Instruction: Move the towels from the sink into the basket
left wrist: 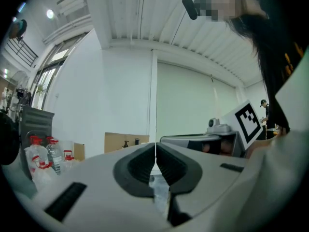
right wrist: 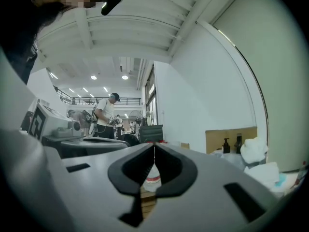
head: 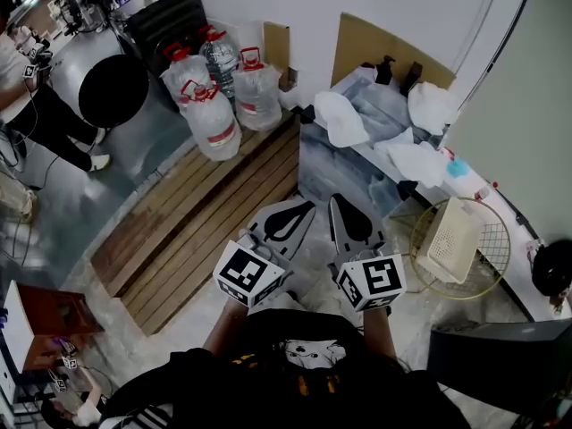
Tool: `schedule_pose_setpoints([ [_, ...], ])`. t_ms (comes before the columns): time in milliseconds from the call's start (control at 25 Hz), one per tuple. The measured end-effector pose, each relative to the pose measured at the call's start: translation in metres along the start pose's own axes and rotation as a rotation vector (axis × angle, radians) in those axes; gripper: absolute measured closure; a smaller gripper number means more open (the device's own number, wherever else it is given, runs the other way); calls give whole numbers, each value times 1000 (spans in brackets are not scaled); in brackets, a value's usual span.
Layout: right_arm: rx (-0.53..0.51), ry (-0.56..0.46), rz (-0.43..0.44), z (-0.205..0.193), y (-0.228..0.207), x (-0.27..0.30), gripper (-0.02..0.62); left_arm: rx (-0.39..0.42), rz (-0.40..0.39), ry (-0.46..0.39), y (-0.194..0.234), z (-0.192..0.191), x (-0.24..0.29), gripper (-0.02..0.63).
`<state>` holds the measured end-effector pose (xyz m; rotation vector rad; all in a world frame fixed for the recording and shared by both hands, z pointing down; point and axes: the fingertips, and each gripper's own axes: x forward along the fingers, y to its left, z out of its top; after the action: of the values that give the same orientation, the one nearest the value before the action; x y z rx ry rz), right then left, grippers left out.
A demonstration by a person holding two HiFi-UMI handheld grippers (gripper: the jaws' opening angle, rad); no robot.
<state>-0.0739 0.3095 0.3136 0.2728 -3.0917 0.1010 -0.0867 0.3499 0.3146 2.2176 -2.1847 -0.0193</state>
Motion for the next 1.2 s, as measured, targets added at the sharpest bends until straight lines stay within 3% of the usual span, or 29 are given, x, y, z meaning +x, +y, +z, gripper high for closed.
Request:
schedule_pose_setpoints([
  [240,-42,34,-56,-3,-14,25,589,-24,-10,5,35,-8,12,598],
  [480,0,49,-75,-13,-52,55,589,-44,-24,13,57,-16,47,598],
  [760,30,63,-40,-23,-114,106,589,-50,25,31,98,-26,113,598],
  [920,-9,77,17,-22,-152,139,589,-49,58,45,122,-28,158,598],
  [1200,24,125,86,-34,-223,187,588,-50,126,72,160,-27,238,598],
])
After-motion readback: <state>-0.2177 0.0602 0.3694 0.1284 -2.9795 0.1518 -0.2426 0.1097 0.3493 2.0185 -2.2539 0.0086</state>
